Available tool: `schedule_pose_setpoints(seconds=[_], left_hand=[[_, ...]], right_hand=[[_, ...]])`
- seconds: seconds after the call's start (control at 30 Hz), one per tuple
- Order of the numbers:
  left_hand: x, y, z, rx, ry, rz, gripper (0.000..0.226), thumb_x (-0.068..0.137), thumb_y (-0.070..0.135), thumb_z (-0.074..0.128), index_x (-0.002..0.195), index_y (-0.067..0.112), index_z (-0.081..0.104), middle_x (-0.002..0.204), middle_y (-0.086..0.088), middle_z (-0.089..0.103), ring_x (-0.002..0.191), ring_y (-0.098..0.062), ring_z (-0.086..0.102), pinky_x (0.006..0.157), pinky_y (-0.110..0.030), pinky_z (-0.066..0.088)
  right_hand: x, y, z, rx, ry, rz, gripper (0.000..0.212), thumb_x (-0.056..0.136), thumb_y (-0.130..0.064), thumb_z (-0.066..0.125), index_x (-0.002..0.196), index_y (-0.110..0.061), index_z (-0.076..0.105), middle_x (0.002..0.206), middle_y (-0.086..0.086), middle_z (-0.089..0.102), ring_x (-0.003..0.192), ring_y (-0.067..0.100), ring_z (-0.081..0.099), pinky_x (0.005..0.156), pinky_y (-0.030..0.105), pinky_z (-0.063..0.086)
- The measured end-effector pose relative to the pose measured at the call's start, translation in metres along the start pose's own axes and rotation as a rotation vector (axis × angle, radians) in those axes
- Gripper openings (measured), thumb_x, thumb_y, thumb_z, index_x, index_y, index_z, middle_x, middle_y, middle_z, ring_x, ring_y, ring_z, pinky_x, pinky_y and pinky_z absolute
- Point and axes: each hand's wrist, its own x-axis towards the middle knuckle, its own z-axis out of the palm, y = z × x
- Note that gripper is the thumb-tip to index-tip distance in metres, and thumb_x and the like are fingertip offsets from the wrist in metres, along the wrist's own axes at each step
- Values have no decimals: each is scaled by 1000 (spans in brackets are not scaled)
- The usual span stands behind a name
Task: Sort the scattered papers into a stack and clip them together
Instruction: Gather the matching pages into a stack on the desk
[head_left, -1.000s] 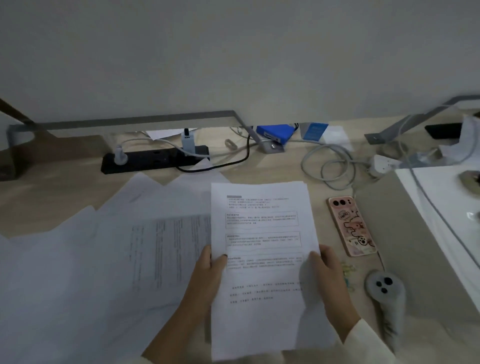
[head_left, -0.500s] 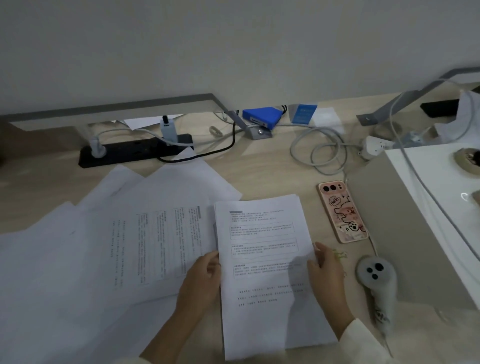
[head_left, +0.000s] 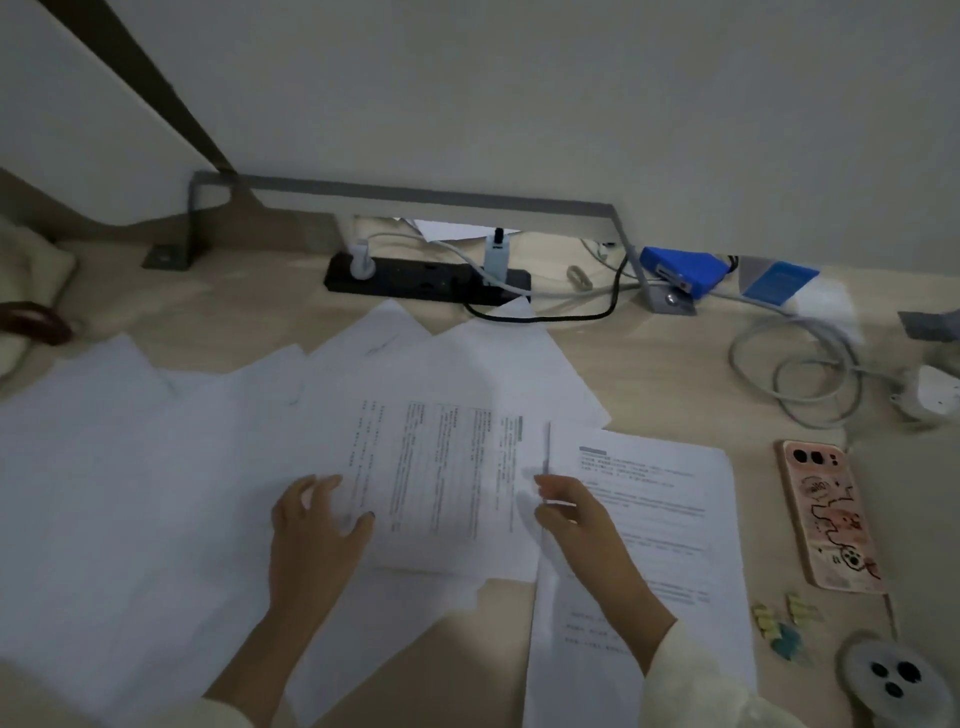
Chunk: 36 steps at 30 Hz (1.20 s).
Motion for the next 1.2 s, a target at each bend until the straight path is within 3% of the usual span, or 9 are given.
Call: schedule_pose_setpoints(seconds=[0.17,0.33,0.4,0.57,0.67,0.73,0.8,1.0,1.2], left_hand=[[28,-16,-14,-4,24,-203,92,69,40,75,141,10,26,145,-16,24,134,-32,19,106,-47,30],[46,-20,-17,5,69,-254,99,60,43,81,133,1,30,137,-21,31,128,-36,27,103,-46,31],[54,-24,-20,14,53,-263,94,60,43,81,128,-1,35,131,-21,37,124,-36,32,100,-45,33],[67,-32,-28,-108,-120,-265,74,71,43,71,127,4,43,129,-15,49,120,-32,43,96,-40,39],[60,-28,-41,-429,-199,-182,51,81,32,65,124,10,51,126,-11,58,108,-26,55,90,-34,43],[50,-28,-54,-570,-139,-110,32,88,22,59,118,13,55,116,-4,60,99,-19,55,85,-30,40],[41,-38,-65,-660,-34,-113,32,90,22,54,121,15,53,114,-2,57,101,-19,53,87,-31,39],[31,-90,-80,-937,304,-335,35,94,22,49,128,12,49,123,-6,55,110,-24,52,92,-40,40],[23,-116,-79,-1082,229,-404,39,92,15,51,131,15,46,121,-1,53,108,-24,50,84,-40,42]], right_hand=[[11,3,30,-87,-39,11,32,91,-8,50,123,-10,50,105,3,52,82,6,50,62,3,43],[19,5,35,-145,-7,-2,26,89,0,51,114,1,53,80,9,44,73,24,42,54,11,39],[19,5,37,-125,5,10,25,89,0,51,113,-5,52,83,9,46,73,29,44,55,10,40],[19,4,40,-95,33,10,26,89,-1,51,114,-6,52,89,7,52,74,9,48,61,3,43],[16,-2,39,-80,95,-30,25,90,-4,50,112,-15,52,98,6,56,82,6,53,75,13,46],[18,-5,39,-129,165,-81,27,89,-1,51,108,-19,53,104,8,57,90,14,55,92,30,46],[23,-10,43,-219,206,-127,30,88,1,52,110,-18,54,107,7,55,99,20,55,94,31,43],[42,-33,72,-615,72,-287,50,85,-25,60,132,-16,43,137,5,43,123,22,44,97,26,37],[31,-41,123,-892,-129,-381,75,85,-55,48,144,-19,19,154,3,16,140,18,20,112,27,24]])
